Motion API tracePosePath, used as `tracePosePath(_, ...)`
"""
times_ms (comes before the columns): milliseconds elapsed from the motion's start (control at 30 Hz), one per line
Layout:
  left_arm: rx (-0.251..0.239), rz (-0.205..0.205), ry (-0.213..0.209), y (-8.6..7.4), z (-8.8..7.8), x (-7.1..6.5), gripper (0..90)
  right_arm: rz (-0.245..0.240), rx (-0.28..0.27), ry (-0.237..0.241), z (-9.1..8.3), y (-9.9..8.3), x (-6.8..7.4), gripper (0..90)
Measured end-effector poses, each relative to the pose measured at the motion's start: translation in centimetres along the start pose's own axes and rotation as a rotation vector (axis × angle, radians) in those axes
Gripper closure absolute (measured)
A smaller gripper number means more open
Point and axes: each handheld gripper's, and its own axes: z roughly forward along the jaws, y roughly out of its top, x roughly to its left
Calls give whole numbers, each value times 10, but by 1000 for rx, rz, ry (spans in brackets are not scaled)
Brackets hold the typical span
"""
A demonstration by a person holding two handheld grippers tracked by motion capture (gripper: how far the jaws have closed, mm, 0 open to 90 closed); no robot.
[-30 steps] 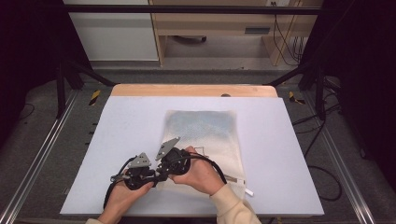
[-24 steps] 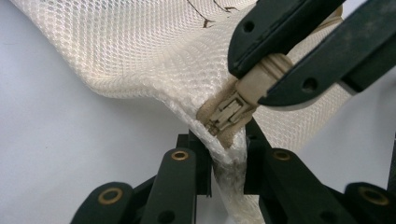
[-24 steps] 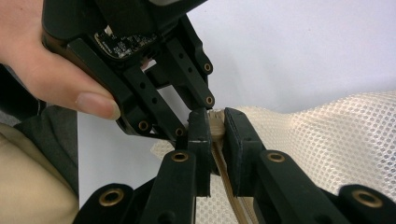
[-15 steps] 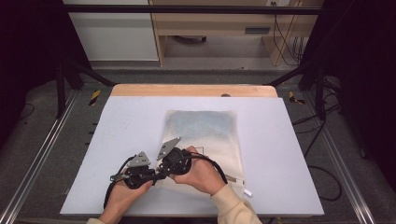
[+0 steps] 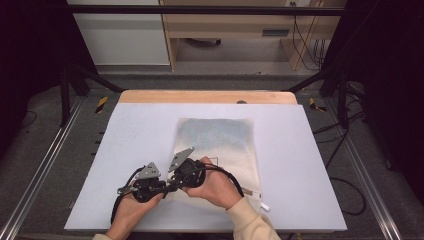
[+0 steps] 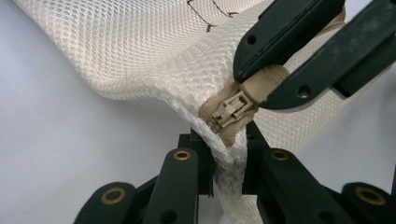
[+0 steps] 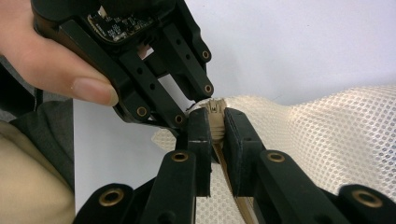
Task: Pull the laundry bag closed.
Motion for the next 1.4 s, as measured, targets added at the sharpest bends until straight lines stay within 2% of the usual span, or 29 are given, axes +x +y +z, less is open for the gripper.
tracePosePath(500,-5,0,9,1,-2,0,814,-3,17,-7,2,-3,-1,820)
tracePosePath(1400,-17,6,0,2,-4,0,821,-12,31,-16,-1,-6,-2,823)
